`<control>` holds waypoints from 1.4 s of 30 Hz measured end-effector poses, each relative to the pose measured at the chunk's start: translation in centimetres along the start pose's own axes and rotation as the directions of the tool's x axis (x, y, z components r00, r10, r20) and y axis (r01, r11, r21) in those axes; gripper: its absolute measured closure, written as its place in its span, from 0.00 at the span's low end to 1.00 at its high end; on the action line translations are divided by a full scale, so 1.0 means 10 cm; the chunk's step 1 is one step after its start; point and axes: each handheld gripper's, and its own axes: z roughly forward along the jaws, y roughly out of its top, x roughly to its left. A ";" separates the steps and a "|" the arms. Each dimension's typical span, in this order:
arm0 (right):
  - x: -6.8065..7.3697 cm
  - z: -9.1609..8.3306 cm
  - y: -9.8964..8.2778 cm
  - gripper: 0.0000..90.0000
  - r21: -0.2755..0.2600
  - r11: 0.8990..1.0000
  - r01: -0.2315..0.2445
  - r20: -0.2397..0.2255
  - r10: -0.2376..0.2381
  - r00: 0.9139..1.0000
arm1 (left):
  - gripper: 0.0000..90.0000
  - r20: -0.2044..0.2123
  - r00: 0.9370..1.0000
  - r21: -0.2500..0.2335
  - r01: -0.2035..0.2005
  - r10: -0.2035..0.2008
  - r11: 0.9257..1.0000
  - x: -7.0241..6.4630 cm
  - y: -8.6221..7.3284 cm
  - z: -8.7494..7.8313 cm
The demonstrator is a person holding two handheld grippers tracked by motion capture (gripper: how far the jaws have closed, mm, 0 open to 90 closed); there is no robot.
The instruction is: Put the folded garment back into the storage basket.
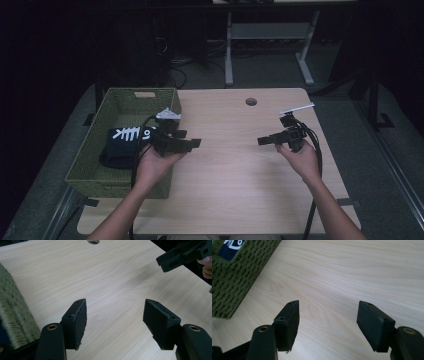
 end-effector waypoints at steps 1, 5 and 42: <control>-0.01 0.00 -0.01 0.38 -0.001 1.000 -0.005 0.001 0.005 1.000 | 0.40 -0.001 1.000 0.001 -0.002 0.002 1.000 -0.01 0.00 0.02; -0.07 -0.03 -0.06 0.38 -0.004 1.000 -0.014 0.005 0.014 1.000 | 0.39 0.008 1.000 0.006 -0.005 0.005 1.000 -0.05 0.00 0.07; -0.55 -0.38 -0.62 0.35 -0.018 0.996 -0.093 0.043 0.093 0.995 | 0.33 0.072 0.997 0.038 0.031 -0.033 0.999 -0.32 -0.12 0.78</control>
